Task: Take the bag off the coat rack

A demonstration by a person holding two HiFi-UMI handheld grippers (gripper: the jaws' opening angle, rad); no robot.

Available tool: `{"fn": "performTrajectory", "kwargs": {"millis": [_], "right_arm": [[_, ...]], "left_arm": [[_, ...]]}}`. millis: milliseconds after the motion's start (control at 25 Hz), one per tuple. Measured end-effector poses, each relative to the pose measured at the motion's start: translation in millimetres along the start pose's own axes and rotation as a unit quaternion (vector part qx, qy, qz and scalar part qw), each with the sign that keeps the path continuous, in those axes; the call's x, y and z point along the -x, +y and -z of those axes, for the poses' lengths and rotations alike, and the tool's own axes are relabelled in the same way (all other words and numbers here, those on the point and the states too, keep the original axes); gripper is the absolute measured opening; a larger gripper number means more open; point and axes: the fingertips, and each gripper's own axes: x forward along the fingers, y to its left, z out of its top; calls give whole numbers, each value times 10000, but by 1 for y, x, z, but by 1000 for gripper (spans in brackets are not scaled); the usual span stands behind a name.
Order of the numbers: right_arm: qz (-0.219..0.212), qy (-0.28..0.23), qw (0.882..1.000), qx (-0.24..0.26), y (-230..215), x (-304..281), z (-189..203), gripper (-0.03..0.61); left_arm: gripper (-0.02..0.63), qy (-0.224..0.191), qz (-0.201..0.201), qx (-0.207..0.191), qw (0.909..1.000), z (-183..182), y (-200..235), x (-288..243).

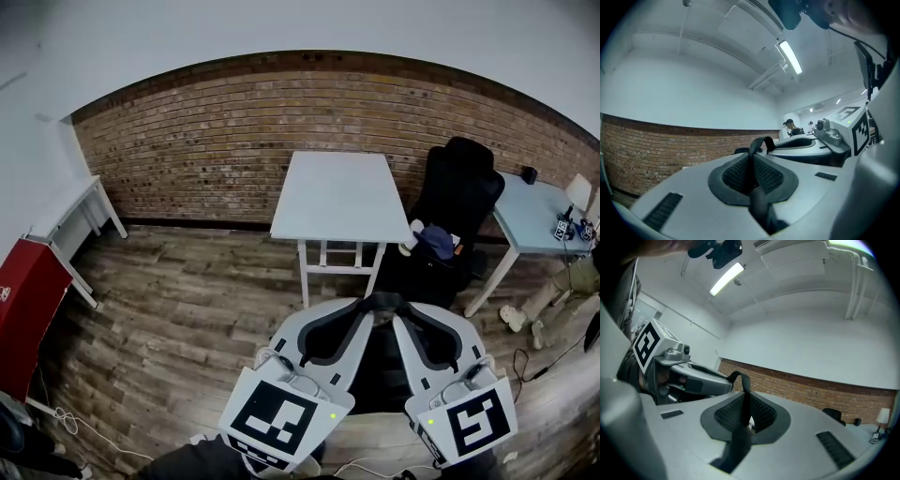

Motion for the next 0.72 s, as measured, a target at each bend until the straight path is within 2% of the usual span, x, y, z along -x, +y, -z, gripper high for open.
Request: {"fn": "performTrajectory", "kwargs": {"millis": [280, 720], "right_arm": [[114, -86, 9999, 66, -51, -94, 2, 37], [76, -125, 9999, 55, -116, -200, 16, 37]], "left_arm": [[40, -34, 29, -143, 9999, 1, 79, -69], [40, -70, 66, -290, 9995, 5, 165, -162]]}}
